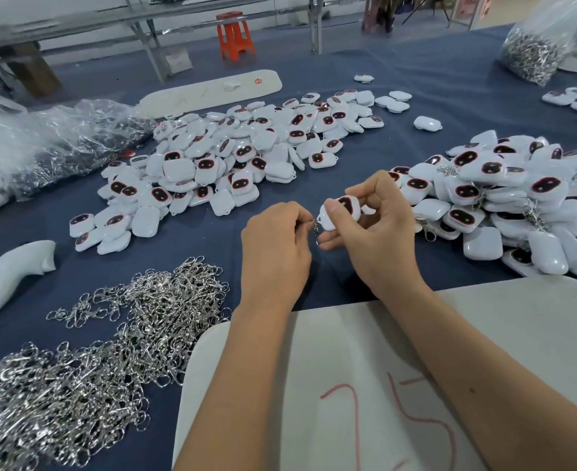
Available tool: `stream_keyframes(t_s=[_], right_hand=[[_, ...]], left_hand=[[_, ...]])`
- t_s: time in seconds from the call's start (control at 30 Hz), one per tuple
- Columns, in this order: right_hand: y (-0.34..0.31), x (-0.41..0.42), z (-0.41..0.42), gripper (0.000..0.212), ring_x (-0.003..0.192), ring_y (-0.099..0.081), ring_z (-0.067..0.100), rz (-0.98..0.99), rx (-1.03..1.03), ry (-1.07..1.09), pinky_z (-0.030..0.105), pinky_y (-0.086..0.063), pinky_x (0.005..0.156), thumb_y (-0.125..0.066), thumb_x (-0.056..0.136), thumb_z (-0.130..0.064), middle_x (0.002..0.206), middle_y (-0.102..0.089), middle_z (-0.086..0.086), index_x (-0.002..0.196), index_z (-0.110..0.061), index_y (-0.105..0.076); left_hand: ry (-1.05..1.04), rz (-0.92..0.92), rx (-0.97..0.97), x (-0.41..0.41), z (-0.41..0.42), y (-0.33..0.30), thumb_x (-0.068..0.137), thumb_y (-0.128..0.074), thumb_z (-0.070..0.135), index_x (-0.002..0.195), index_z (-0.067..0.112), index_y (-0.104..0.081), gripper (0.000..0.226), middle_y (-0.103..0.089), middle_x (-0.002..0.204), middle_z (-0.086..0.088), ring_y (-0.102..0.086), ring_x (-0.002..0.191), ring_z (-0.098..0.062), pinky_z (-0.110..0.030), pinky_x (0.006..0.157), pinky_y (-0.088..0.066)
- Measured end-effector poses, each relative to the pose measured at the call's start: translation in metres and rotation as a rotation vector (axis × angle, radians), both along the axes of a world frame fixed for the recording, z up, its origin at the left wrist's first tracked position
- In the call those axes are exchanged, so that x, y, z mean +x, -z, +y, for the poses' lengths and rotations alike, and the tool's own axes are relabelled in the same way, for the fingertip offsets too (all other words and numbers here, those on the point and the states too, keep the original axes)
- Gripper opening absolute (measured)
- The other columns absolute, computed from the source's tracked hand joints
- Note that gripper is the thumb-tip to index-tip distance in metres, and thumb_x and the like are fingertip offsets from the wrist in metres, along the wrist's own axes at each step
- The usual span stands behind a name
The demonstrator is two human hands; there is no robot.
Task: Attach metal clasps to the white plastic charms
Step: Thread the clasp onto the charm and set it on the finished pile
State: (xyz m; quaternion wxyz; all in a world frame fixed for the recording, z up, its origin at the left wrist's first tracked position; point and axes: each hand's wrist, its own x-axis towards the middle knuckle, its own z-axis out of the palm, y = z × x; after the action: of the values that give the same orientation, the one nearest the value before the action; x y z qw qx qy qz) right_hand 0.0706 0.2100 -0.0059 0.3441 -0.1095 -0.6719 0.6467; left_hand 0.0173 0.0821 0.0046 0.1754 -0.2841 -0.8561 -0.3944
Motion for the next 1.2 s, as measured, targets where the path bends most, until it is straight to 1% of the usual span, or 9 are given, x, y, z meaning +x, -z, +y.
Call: stream_keyframes(t_s=[0.2, 0.3, 0.4, 0.53, 0.63, 0.73, 0.9, 1.07, 1.2], right_hand=[[0.002, -0.001, -0.007, 0.04, 0.068, -0.076, 0.026, -0.015, 0.339, -0.052, 0.048, -0.063, 0.061, -0.083, 0.085, -0.011, 0.088, -0.067, -0.003, 0.094, -0.024, -0.046], [0.005, -0.001, -0.004, 0.043, 0.072, -0.078, 0.021, -0.024, 0.304, -0.111, 0.047, -0.065, 0.065, -0.084, 0.084, -0.006, 0.092, -0.067, -0.009, 0.096, -0.025, -0.047], [0.006, -0.002, -0.002, 0.043, 0.072, -0.078, 0.023, -0.019, 0.193, -0.138, 0.045, -0.066, 0.068, -0.086, 0.083, -0.006, 0.089, -0.07, -0.004, 0.101, -0.018, -0.05], [0.003, -0.003, 0.004, 0.033, 0.077, -0.079, 0.034, 0.016, -0.187, -0.223, 0.034, -0.065, 0.073, -0.079, 0.089, 0.002, 0.089, -0.078, 0.013, 0.11, -0.008, -0.055], [0.0, -0.003, 0.007, 0.031, 0.08, -0.079, 0.035, 0.028, -0.339, -0.257, 0.029, -0.063, 0.074, -0.078, 0.091, -0.001, 0.085, -0.079, 0.013, 0.114, -0.007, -0.058], [-0.001, -0.004, 0.008, 0.032, 0.073, -0.078, 0.028, 0.028, -0.389, -0.256, 0.026, -0.061, 0.069, -0.077, 0.092, -0.006, 0.079, -0.077, 0.012, 0.116, -0.002, -0.057], [-0.001, -0.004, 0.007, 0.027, 0.056, -0.066, 0.019, 0.018, -0.304, -0.242, 0.025, -0.052, 0.05, -0.077, 0.093, -0.013, 0.074, -0.073, 0.012, 0.109, -0.004, -0.057], [0.0, -0.004, 0.007, 0.026, 0.052, -0.064, 0.018, -0.01, -0.276, -0.228, 0.025, -0.05, 0.047, -0.08, 0.091, -0.013, 0.073, -0.073, 0.011, 0.106, -0.007, -0.059], [0.0, -0.004, 0.009, 0.019, 0.054, -0.063, 0.019, -0.018, -0.281, -0.278, 0.024, -0.051, 0.05, -0.077, 0.094, -0.011, 0.074, -0.071, 0.01, 0.112, -0.011, -0.071]], left_hand=[[-0.068, -0.028, -0.104, -0.001, -0.007, -0.007, 0.092, -0.062, 0.005, 0.093, 0.015, -0.074, 0.016, -0.071, 0.089, 0.0, -0.062, 0.083, -0.023, -0.043, 0.08, -0.049], [-0.062, -0.038, -0.119, -0.001, -0.008, -0.007, 0.091, -0.061, 0.005, 0.093, 0.015, -0.074, 0.016, -0.07, 0.089, -0.001, -0.061, 0.083, -0.024, -0.042, 0.08, -0.047], [-0.058, -0.016, -0.098, -0.002, -0.009, -0.004, 0.089, -0.063, 0.003, 0.089, 0.013, -0.072, 0.013, -0.069, 0.086, 0.0, -0.061, 0.081, -0.023, -0.042, 0.077, -0.047], [-0.026, -0.174, 0.313, 0.002, -0.001, -0.002, 0.087, -0.071, 0.001, 0.084, 0.014, -0.072, 0.013, -0.071, 0.079, 0.007, -0.066, 0.077, -0.01, -0.031, 0.077, -0.055], [0.05, -0.492, 0.672, 0.004, 0.009, -0.001, 0.09, -0.07, -0.001, 0.086, 0.017, -0.071, 0.019, -0.076, 0.088, 0.0, -0.07, 0.086, -0.018, -0.037, 0.084, -0.058], [0.144, -0.818, 0.946, 0.008, 0.014, -0.002, 0.094, -0.068, -0.002, 0.089, 0.014, -0.069, 0.016, -0.075, 0.083, -0.005, -0.068, 0.076, -0.018, -0.029, 0.074, -0.058], [0.108, -0.926, 1.086, 0.011, 0.018, -0.005, 0.093, -0.068, -0.003, 0.087, 0.012, -0.07, 0.016, -0.074, 0.081, -0.006, -0.064, 0.072, -0.017, -0.026, 0.073, -0.055], [0.142, -0.966, 1.117, 0.009, 0.017, -0.007, 0.094, -0.065, -0.004, 0.091, 0.008, -0.072, 0.015, -0.072, 0.081, -0.007, -0.064, 0.069, -0.013, -0.021, 0.066, -0.055], [0.162, -0.912, 1.095, 0.009, 0.017, -0.006, 0.094, -0.063, -0.005, 0.088, 0.009, -0.072, 0.017, -0.069, 0.072, -0.005, -0.061, 0.065, -0.012, -0.02, 0.064, -0.053]])
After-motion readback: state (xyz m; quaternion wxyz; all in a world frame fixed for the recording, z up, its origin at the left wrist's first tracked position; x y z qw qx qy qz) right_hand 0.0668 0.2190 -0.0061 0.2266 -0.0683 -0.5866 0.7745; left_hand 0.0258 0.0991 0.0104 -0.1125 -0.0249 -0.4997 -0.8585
